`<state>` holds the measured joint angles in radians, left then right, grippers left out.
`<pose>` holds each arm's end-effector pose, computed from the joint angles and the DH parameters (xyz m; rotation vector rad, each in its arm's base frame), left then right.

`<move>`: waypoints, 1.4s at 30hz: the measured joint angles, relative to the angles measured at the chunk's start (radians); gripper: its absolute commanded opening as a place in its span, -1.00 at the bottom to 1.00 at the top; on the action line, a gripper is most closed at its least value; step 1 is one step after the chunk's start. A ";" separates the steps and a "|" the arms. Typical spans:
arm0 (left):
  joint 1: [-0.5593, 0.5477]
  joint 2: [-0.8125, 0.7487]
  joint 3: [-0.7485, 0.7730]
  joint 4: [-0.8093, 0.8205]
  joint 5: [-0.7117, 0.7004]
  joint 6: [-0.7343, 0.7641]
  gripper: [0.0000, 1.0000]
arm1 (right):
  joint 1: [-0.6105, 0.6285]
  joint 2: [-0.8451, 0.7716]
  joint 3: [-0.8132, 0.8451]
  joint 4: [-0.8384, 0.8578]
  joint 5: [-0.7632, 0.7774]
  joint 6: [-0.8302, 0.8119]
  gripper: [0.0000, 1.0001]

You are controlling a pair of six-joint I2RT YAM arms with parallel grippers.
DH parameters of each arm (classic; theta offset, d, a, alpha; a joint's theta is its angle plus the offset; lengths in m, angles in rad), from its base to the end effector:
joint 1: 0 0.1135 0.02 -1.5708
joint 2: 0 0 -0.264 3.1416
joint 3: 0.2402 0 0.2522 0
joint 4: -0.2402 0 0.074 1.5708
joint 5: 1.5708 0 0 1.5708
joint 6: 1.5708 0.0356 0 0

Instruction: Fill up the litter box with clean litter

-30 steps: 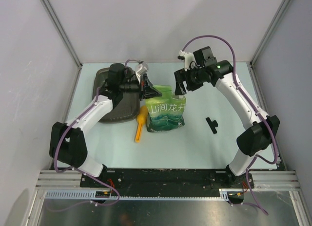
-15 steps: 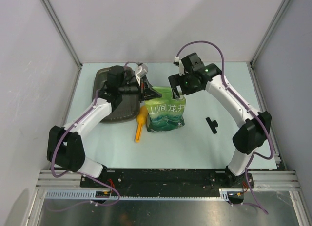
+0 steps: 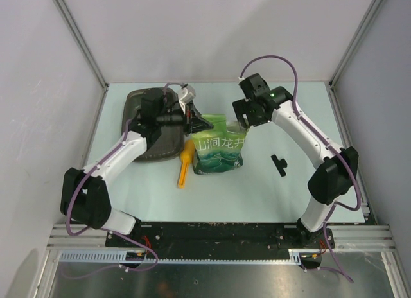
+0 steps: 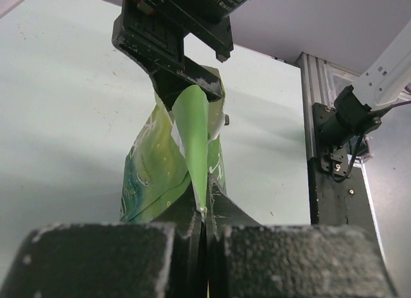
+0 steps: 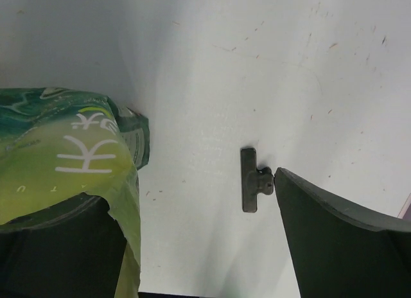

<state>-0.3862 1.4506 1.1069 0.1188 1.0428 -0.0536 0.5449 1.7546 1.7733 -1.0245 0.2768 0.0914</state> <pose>0.2930 -0.1523 0.3290 1.0381 1.5316 -1.2356 0.3215 0.1835 0.3462 -0.4673 2.4787 -0.1046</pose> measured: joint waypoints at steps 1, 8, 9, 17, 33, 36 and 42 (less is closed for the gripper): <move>-0.001 -0.001 -0.001 0.000 -0.003 0.000 -0.99 | -0.009 -0.008 -0.014 0.001 -0.002 -0.001 0.80; -0.011 -0.009 -0.007 0.003 -0.014 0.000 -0.97 | -0.020 -0.038 -0.053 0.011 -0.015 -0.014 0.77; -0.011 -0.010 -0.008 0.003 -0.018 0.000 -0.96 | -0.019 -0.038 -0.053 0.012 -0.016 -0.016 0.77; -0.013 -0.024 -0.015 -0.002 -0.021 0.000 -0.94 | -0.006 -0.038 -0.039 0.010 -0.018 -0.054 0.36; -0.023 -0.028 -0.015 -0.002 -0.019 0.002 -0.94 | 0.012 -0.066 -0.018 -0.039 -0.230 -0.082 -1.00; -0.026 -0.028 -0.014 -0.002 -0.018 0.005 -1.00 | 0.013 -0.067 -0.007 -0.047 -0.244 -0.084 -1.00; -0.028 0.018 0.055 -0.024 -0.019 0.021 -1.00 | -0.033 -0.039 0.064 -0.083 -0.283 -0.082 -1.00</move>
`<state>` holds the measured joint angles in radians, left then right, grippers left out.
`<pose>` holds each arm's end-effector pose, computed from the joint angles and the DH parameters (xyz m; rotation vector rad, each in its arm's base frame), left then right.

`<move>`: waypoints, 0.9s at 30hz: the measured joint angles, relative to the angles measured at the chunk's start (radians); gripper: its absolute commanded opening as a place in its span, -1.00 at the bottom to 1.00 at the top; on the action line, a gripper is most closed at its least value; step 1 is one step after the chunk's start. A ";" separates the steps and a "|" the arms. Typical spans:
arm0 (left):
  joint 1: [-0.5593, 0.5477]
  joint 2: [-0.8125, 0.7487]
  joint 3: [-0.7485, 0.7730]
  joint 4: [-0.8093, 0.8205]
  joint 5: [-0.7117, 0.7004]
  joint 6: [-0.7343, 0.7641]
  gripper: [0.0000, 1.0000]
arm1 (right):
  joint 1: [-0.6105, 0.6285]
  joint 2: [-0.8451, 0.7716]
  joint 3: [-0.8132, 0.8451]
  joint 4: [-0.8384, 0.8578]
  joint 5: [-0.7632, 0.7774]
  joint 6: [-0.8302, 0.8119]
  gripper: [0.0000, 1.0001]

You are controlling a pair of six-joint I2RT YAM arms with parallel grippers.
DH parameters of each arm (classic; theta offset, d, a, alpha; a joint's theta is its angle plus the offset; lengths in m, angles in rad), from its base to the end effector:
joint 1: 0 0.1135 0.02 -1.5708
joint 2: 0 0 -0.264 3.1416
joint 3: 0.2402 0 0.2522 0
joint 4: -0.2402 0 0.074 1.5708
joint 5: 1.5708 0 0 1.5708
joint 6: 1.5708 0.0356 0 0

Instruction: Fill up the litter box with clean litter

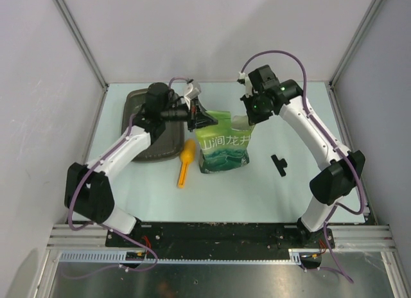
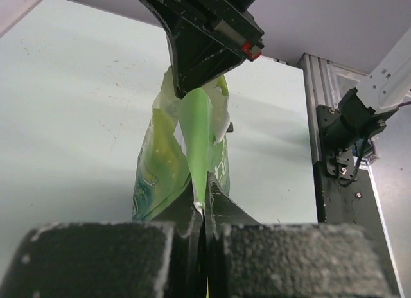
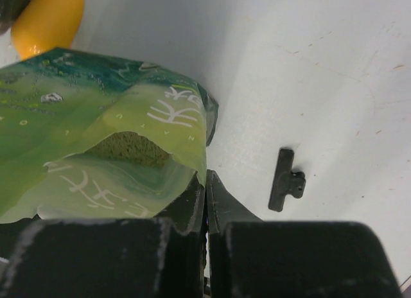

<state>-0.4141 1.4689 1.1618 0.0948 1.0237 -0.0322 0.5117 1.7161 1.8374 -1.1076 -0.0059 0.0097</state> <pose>0.2947 -0.1627 0.3398 1.0654 1.5025 -1.2187 0.3091 0.1738 0.3725 -0.6407 2.4895 0.2067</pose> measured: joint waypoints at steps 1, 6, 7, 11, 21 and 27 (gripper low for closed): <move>-0.001 0.020 0.022 -0.003 0.000 0.005 -1.00 | -0.014 0.007 0.014 -0.003 -0.002 0.000 -1.00; -0.016 0.105 0.116 -0.012 0.000 0.015 -1.00 | -0.067 0.017 0.039 -0.004 -0.003 0.002 -1.00; -0.020 0.116 0.126 -0.011 -0.001 0.015 -1.00 | -0.072 0.017 0.039 -0.003 -0.003 0.002 -1.00; -0.029 0.124 0.131 -0.007 0.000 0.014 -0.24 | -0.083 0.015 0.024 0.009 -0.015 0.003 -1.00; -0.043 0.093 0.127 0.040 -0.107 -0.032 0.66 | -0.116 0.010 0.031 0.047 -0.066 0.022 -0.20; -0.020 -0.157 -0.055 -0.028 -0.282 -0.026 0.85 | -0.140 0.008 0.050 0.072 -0.112 0.029 0.12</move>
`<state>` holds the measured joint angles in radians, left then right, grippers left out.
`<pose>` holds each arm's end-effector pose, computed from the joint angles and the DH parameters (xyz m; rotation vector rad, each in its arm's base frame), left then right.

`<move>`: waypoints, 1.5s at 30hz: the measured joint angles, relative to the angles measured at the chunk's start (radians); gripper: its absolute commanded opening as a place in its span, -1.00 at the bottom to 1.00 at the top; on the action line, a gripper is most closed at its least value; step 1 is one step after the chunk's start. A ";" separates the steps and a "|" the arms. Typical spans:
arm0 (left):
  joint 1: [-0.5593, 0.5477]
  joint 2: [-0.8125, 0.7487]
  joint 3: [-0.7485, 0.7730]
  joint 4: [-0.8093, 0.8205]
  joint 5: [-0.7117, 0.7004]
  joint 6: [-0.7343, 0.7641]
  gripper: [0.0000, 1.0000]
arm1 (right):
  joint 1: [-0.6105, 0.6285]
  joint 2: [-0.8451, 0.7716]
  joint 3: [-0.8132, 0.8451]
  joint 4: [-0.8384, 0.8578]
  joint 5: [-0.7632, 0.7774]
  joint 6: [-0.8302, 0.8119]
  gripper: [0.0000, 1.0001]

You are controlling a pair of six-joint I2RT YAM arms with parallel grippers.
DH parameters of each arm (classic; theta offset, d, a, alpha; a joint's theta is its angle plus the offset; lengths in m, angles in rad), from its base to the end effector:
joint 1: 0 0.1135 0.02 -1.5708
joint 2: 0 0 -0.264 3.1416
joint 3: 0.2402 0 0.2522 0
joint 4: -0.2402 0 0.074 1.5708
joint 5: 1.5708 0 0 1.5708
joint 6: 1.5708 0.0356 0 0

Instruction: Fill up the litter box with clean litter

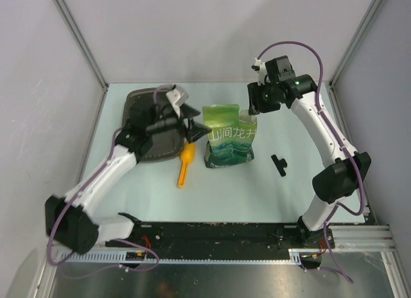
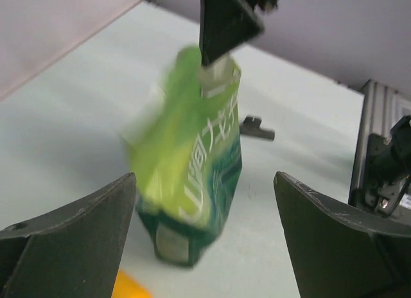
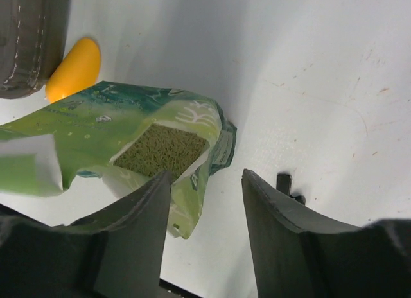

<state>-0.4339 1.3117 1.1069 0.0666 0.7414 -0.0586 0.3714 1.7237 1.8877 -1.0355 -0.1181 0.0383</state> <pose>0.2655 -0.1495 0.3638 0.8721 1.5449 -0.9901 0.3362 0.1355 0.3899 -0.4602 2.4179 0.3249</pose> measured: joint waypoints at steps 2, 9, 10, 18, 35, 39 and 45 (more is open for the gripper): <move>0.008 -0.121 -0.100 -0.050 -0.046 0.027 0.83 | -0.003 0.000 0.006 0.003 -0.006 0.000 0.25; 0.011 -0.266 -0.346 -0.267 -0.202 0.104 0.65 | -0.011 -0.008 0.122 0.029 0.031 -0.016 0.67; 0.011 -0.264 -0.367 -0.297 -0.224 0.110 0.59 | -0.012 -0.014 0.132 0.039 0.039 -0.021 0.71; 0.011 -0.198 -0.427 -0.425 -0.448 0.113 0.57 | -0.014 -0.032 0.140 0.069 0.092 -0.058 0.73; -0.051 0.140 -0.364 -0.478 -0.527 0.050 -0.15 | -0.014 -0.129 0.096 0.093 0.171 -0.113 0.72; -0.061 0.153 -0.359 -0.490 -0.518 0.048 -0.47 | -0.015 -0.150 0.063 0.100 0.182 -0.124 0.73; -0.056 0.143 -0.326 -0.534 -0.503 0.052 -0.87 | -0.027 -0.159 0.046 0.101 0.182 -0.145 0.72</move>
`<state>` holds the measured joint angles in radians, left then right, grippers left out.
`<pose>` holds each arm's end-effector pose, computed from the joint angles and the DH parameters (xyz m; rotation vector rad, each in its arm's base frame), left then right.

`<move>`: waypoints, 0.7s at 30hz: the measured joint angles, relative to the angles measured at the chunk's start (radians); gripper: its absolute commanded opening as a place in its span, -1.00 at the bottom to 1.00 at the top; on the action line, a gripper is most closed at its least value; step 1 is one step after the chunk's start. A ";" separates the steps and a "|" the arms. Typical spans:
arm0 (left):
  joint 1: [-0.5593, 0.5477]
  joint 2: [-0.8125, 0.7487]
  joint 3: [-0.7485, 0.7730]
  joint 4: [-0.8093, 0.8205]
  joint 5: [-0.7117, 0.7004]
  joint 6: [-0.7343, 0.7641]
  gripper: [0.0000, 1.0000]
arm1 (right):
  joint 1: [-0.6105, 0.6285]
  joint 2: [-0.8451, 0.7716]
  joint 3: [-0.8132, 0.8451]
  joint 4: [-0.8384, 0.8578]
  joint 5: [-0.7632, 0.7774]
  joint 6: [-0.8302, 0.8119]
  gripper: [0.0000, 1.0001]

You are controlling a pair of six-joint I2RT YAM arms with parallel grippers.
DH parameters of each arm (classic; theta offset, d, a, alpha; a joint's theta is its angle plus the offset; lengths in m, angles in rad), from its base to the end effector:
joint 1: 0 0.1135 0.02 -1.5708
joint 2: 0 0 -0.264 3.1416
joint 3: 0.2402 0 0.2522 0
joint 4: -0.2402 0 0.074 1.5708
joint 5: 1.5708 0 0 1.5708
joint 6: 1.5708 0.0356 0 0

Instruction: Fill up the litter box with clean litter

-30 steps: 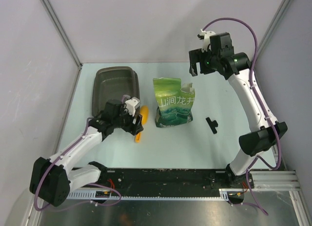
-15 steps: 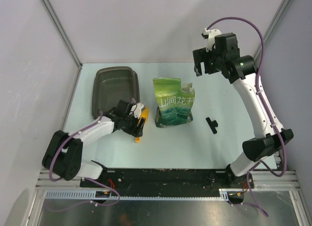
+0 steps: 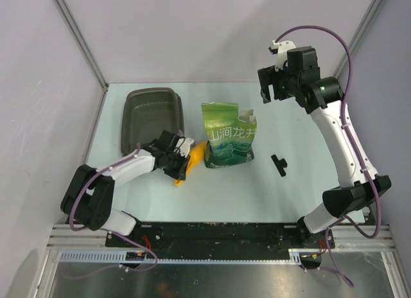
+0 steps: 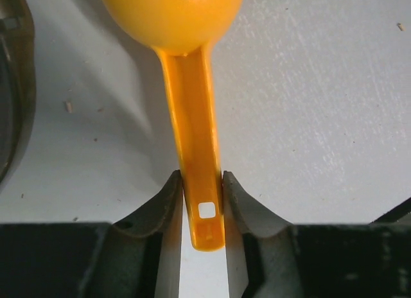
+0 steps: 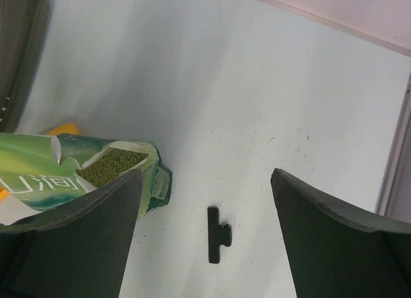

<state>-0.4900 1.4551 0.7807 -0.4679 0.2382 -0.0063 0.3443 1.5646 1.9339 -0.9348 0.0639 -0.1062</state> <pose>0.2285 -0.1314 0.1709 0.7275 2.6503 -0.4655 0.2998 0.1051 0.4632 -0.4404 2.0899 0.0717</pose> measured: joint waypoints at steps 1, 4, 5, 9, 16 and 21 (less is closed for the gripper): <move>0.002 -0.005 0.003 -0.006 0.005 0.005 -0.96 | -0.002 0.000 0.000 0.000 0.000 -0.002 0.72; 0.012 -0.032 0.004 -0.024 0.021 0.007 -1.00 | -0.008 0.000 0.000 0.003 -0.001 -0.008 0.71; 0.018 -0.051 0.004 -0.032 0.029 0.008 -1.00 | -0.008 0.000 0.000 0.004 -0.001 -0.011 0.71; 0.075 -0.151 0.008 -0.064 0.080 0.005 -1.00 | -0.008 0.002 0.003 0.006 -0.021 -0.023 0.72; 0.214 -0.343 0.026 -0.084 0.219 -0.032 -1.00 | -0.009 0.032 0.043 0.016 -0.138 -0.027 0.77; 0.238 -0.428 0.074 -0.024 0.314 -0.055 -1.00 | -0.019 -0.036 -0.071 0.188 -0.395 -0.026 0.79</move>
<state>-0.2523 1.0271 0.8551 -0.4915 0.5522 -0.0608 0.3256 1.5288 1.8633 -0.7467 -0.3313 -0.1322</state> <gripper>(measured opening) 0.296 0.892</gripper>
